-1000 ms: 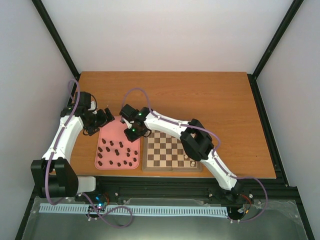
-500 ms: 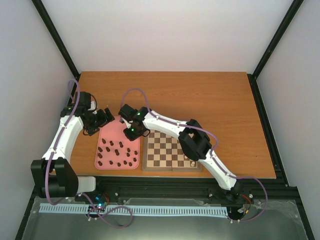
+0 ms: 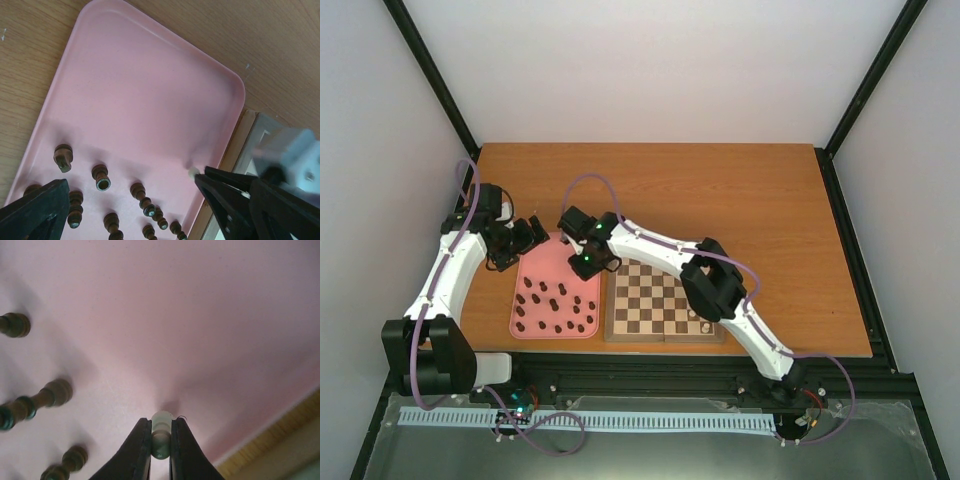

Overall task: Set up the chess pieces on the board
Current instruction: Pick up the chess piece from the storage box, then place the chess piece on the chessboard.

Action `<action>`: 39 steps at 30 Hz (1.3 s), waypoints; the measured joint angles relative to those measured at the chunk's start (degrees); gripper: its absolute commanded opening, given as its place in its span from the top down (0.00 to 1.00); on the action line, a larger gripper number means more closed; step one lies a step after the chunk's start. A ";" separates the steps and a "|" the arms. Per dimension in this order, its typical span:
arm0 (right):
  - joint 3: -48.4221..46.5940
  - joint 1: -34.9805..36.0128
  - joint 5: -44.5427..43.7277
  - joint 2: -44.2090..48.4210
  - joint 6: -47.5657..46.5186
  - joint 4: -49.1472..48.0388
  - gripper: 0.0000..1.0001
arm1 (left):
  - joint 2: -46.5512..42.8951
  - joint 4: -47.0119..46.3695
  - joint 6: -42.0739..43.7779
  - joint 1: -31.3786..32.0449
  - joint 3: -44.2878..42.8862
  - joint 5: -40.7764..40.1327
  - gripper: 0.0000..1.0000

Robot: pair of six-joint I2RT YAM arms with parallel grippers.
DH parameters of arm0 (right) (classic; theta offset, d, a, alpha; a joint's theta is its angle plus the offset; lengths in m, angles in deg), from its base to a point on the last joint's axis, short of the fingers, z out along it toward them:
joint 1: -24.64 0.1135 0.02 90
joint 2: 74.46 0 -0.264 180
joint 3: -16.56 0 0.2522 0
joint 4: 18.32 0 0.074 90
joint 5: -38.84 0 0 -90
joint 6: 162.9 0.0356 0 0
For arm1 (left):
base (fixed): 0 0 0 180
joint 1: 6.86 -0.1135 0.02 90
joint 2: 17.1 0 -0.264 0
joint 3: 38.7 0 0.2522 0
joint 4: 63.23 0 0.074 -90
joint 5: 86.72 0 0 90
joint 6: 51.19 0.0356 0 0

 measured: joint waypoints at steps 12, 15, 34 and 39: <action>27.80 -0.33 -6.54 34.01 3.21 0.02 0.97 | 0.24 -0.04 0.02 0.00 -0.15 -0.39 0.00; 41.97 -0.37 -7.63 44.04 6.32 -0.07 0.97 | 0.59 -0.11 0.02 0.00 -0.35 -0.68 0.00; 71.95 -0.44 -10.21 58.45 20.41 -2.71 0.97 | 1.68 -0.70 -0.02 0.00 0.24 -2.99 0.00; 72.59 -0.44 -10.97 59.01 21.05 -3.04 0.97 | 2.34 -0.72 -0.02 0.00 0.24 -3.13 0.00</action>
